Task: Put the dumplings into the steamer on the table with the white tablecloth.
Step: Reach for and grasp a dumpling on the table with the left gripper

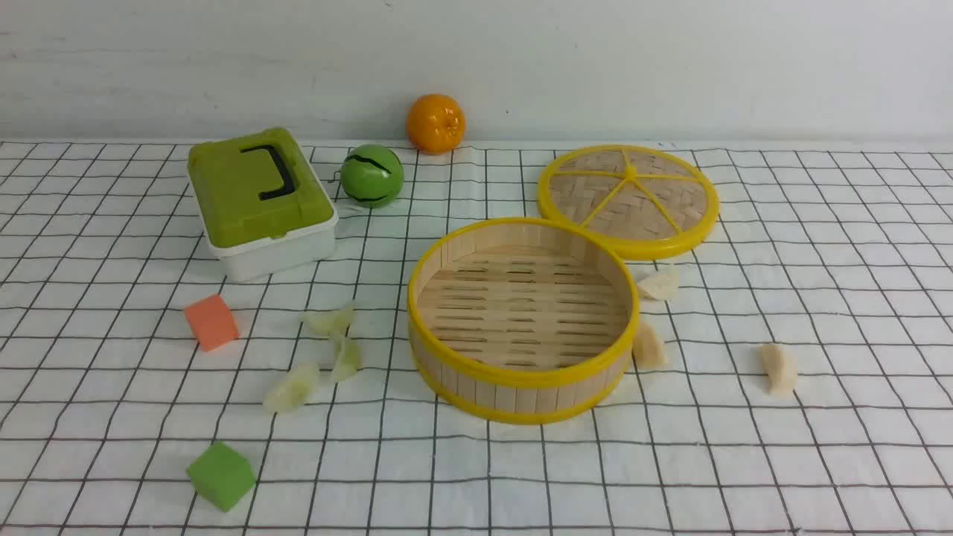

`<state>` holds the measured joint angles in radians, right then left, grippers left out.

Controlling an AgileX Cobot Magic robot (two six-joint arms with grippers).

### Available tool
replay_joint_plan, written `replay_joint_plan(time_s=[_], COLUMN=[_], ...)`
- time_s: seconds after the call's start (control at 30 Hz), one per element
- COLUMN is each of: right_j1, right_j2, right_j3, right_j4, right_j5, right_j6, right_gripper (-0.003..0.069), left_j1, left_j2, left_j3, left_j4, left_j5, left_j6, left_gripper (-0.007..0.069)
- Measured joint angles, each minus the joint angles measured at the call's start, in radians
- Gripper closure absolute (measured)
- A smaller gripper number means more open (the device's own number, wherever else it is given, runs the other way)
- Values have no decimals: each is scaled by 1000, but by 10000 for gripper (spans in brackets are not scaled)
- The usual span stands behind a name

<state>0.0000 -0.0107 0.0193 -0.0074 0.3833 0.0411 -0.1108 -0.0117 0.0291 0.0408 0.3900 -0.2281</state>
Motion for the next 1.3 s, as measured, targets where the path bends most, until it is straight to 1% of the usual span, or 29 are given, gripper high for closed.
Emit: replay_joint_plan(time_s=[0.9, 1.1, 1.3], right_j1=[0, 0, 0], right_j2=[0, 0, 0], right_j3=[0, 0, 0], right_j4=[0, -1, -23], right_j5=[0, 0, -9], right_j6=[0, 0, 0], right_gripper=[419, 419, 419], left_j1=[0, 0, 0], left_j2=[0, 0, 0], left_j3=[0, 0, 0], left_j4=[3, 3, 3], left_j5=[-9, -130, -380], left_j6=[0, 0, 0], left_gripper=[424, 420, 416])
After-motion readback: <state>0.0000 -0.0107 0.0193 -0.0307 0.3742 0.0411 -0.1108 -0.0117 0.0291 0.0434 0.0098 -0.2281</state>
